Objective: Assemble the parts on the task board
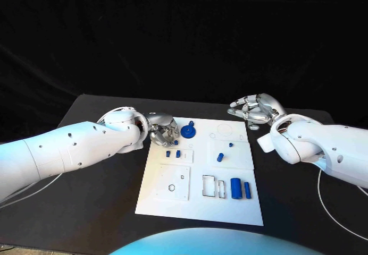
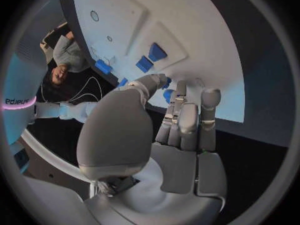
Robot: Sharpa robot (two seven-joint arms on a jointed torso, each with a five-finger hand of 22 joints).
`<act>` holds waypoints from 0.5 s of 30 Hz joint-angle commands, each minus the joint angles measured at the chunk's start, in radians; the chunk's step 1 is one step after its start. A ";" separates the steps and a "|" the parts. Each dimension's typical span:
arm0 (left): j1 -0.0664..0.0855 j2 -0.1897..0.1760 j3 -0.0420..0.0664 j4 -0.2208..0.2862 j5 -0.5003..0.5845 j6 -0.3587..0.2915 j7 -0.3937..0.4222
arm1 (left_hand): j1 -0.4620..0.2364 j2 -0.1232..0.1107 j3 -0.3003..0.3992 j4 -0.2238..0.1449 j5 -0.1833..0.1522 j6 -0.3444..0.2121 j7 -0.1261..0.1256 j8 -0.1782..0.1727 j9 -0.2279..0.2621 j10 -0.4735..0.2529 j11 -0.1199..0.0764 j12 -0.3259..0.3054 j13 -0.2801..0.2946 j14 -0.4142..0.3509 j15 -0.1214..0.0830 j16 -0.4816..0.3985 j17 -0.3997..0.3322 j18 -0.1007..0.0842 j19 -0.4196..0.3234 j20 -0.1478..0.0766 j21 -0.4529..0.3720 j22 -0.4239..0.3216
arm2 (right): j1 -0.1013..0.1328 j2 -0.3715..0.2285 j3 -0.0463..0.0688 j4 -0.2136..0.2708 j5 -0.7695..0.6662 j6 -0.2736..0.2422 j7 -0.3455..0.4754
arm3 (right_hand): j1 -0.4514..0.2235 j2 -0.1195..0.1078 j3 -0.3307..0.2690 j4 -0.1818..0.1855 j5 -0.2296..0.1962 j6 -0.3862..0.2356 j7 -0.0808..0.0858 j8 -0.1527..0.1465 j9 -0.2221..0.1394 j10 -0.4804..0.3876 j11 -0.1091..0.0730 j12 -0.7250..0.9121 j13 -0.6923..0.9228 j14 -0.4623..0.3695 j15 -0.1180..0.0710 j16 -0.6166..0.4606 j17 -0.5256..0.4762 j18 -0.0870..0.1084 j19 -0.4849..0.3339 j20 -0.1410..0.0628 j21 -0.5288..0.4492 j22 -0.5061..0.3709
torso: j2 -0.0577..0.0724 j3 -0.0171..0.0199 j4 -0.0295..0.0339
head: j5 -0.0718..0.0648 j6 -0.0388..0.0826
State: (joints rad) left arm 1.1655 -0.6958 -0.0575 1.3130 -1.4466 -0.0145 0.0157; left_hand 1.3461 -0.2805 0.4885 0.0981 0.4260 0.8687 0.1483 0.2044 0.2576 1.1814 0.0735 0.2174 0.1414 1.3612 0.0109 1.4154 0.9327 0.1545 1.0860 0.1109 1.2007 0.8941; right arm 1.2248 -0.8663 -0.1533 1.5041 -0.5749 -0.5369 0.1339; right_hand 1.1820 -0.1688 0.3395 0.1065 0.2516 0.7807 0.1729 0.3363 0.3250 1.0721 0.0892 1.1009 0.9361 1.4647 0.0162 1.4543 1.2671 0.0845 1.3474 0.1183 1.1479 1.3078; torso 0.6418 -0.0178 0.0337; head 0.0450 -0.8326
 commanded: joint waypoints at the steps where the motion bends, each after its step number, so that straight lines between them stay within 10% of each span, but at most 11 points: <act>1: 0.000 -0.009 0.003 0.007 0.020 -0.007 0.008 | -0.013 0.001 -0.005 0.008 -0.004 -0.011 0.001 -0.005 -0.002 -0.008 0.004 -0.005 0.002 -0.010 0.000 -0.007 -0.007 -0.004 -0.013 0.000 -0.008 -0.008 | -0.001 -0.001 0.000 -0.003 -0.022 0.020 -0.007 | 0.013 0.001 0.002 0.007 -0.006 -0.007 0.001 0.009 -0.001 -0.038 0.001 -0.036 -0.043 0.015 -0.001 -0.009 -0.011 0.015 -0.014 0.001 -0.016 0.020 | -0.001 0.0001 0.0004 | -0.001 0.001; 10: 0.000 -0.053 0.017 0.015 0.092 -0.038 0.009 | 0.005 0.012 -0.009 0.018 -0.003 0.007 0.007 0.000 -0.004 -0.037 0.014 -0.027 0.003 -0.052 0.008 -0.038 -0.093 0.007 -0.053 0.007 -0.051 -0.066 | -0.003 -0.007 0.000 -0.017 -0.111 0.073 -0.037 | 0.059 0.001 0.040 0.004 -0.048 0.000 -0.001 0.035 -0.006 -0.134 -0.002 -0.230 -0.244 -0.004 -0.004 -0.034 -0.058 0.025 -0.035 -0.001 -0.073 -0.005 | -0.002 0.0006 0.0010 | -0.005 0.005; 15: 0.001 -0.080 0.025 0.005 0.260 -0.122 0.036 | 0.042 0.025 0.030 0.016 -0.009 0.070 0.018 0.034 0.002 -0.074 0.034 -0.049 -0.001 -0.217 0.021 -0.205 -0.439 0.030 -0.156 0.018 -0.163 -0.202 | -0.004 -0.015 0.000 -0.030 -0.247 0.130 -0.061 | 0.109 -0.011 0.187 -0.052 -0.096 0.043 -0.003 0.045 -0.021 -0.115 -0.003 -0.442 -0.421 -0.004 -0.007 -0.048 -0.077 0.026 -0.030 -0.006 -0.089 -0.008 | -0.003 0.0009 0.0014 | -0.020 0.016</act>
State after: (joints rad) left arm 1.1656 -0.7743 -0.0340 1.3190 -1.3311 -0.0579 0.0219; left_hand 1.3847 -0.2525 0.5180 0.1130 0.4211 0.9390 0.1653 0.2386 0.2601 1.1131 0.1055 0.1712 0.1421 1.1575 0.0303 1.2218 0.5184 0.1730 0.9370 0.1272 1.0440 0.6993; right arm 1.2216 -0.8804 -0.1533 1.4761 -0.6917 -0.4825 0.1018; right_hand 1.2903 -0.1771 0.5122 0.0587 0.1585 0.7723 0.1675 0.3761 0.3055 0.9548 0.0954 0.6797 0.5317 1.4607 0.0122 1.4095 1.1920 0.1003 1.3157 0.1147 1.0621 1.2994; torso 0.6392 -0.0174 0.0347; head 0.0341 -0.8227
